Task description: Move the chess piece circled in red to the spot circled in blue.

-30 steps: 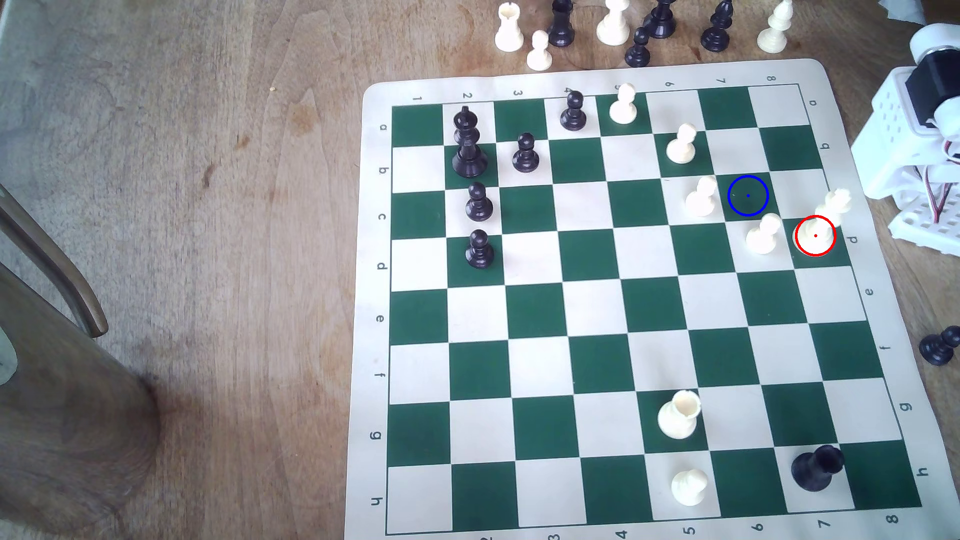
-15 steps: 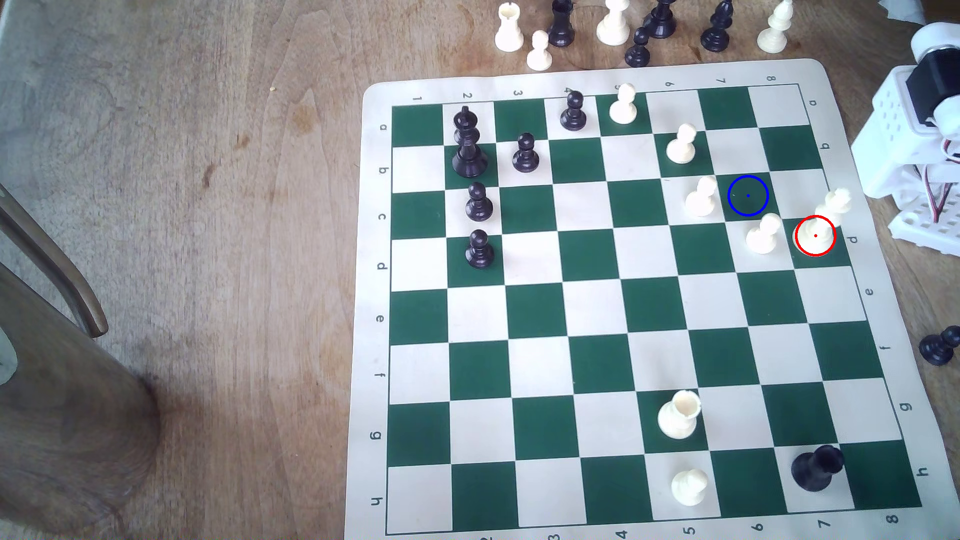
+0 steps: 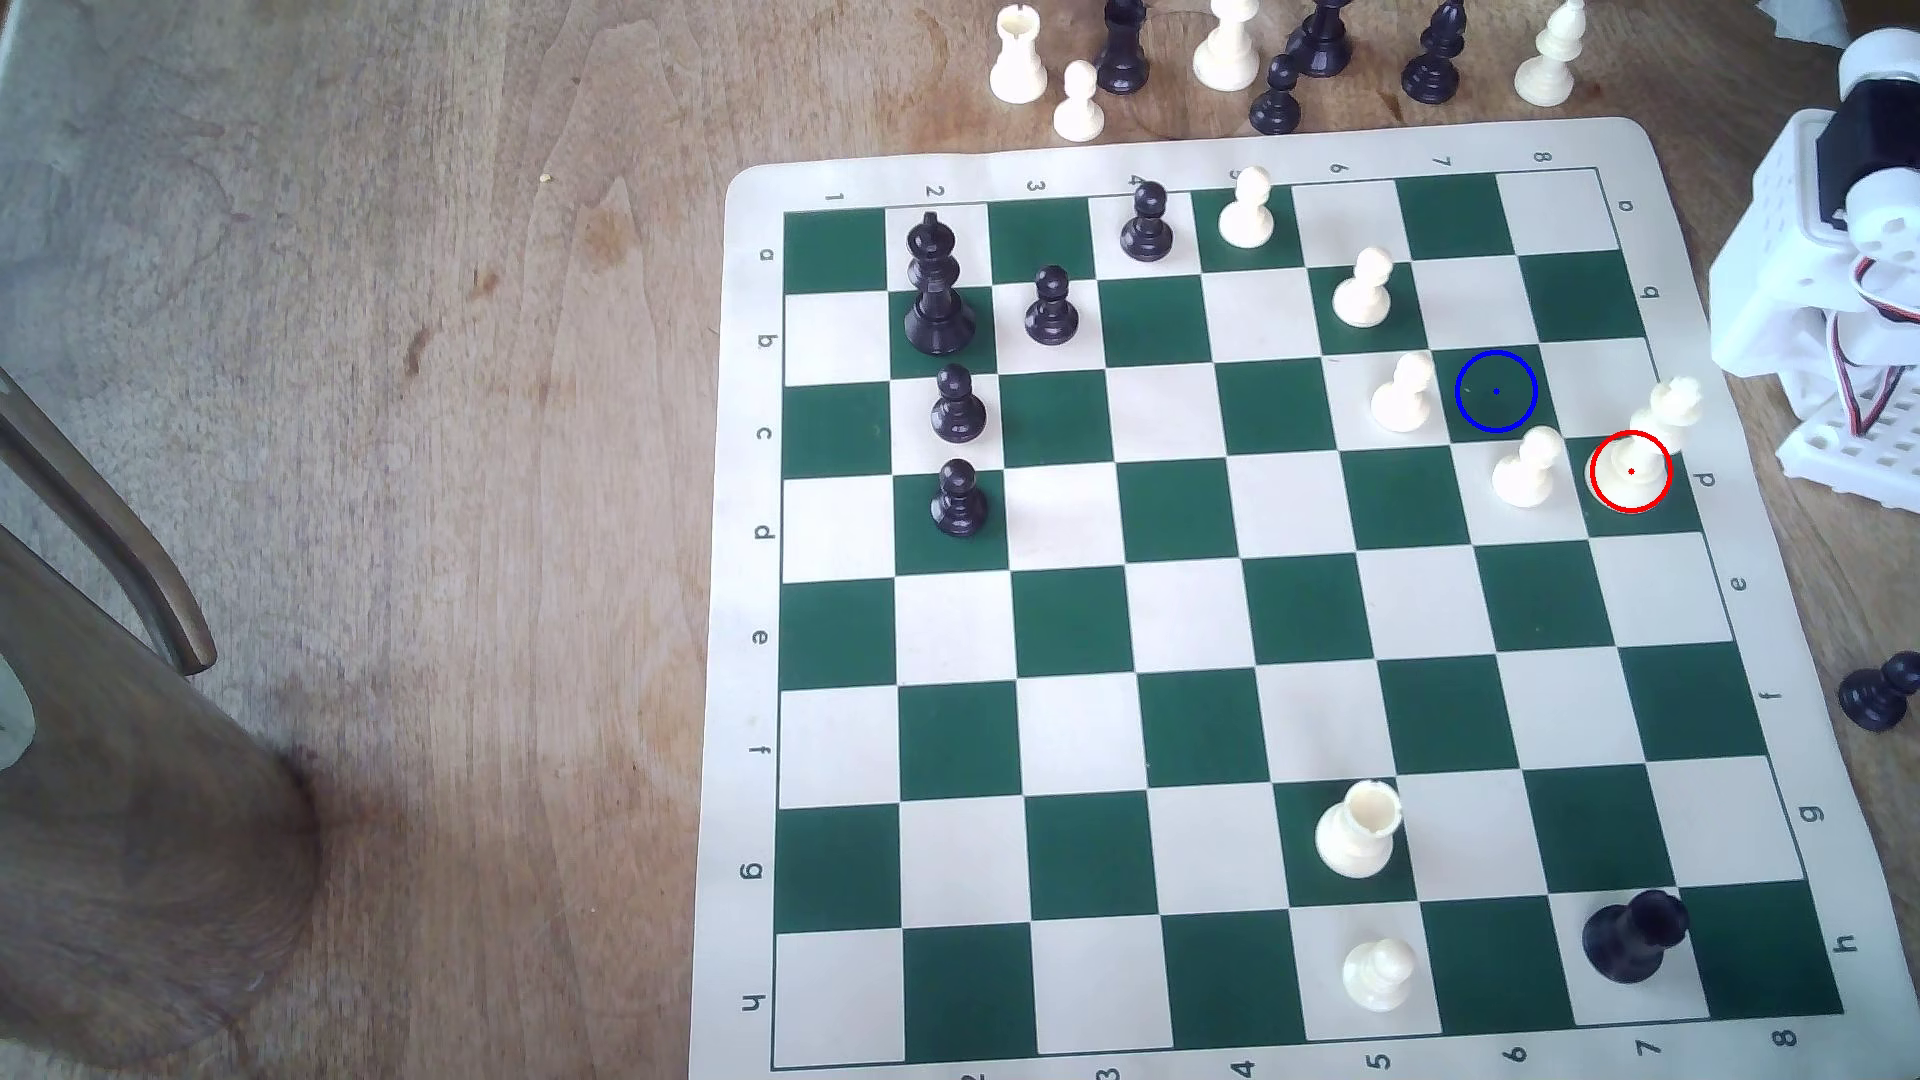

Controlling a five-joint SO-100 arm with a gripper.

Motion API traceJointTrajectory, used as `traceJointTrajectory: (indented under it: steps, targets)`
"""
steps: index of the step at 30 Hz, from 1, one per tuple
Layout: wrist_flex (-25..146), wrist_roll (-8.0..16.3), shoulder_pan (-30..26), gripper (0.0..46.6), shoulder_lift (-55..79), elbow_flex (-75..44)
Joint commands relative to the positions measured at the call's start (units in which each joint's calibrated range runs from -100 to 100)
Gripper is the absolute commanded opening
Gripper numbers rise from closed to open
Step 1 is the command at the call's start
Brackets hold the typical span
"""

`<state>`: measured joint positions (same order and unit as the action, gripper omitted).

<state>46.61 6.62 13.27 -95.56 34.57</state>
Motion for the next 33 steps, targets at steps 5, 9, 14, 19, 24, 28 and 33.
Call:
traceJointTrajectory:
  steps: [5,9,14,19,24,28,33]
  targets:
    - [25.9,1.9,-7.7,10.3,6.0,-4.8]
    - [40.2,2.3,-16.3,9.8,12.3,-4.3]
    - [48.3,4.5,-25.7,11.1,20.1,-2.7]
    - [52.1,8.1,-30.8,13.3,33.6,-1.3]
    - [48.2,10.6,-33.3,21.9,40.0,4.1]
    - [48.8,11.8,-32.7,19.6,46.2,4.6]
    - [47.9,11.1,-32.0,19.4,47.8,8.0]
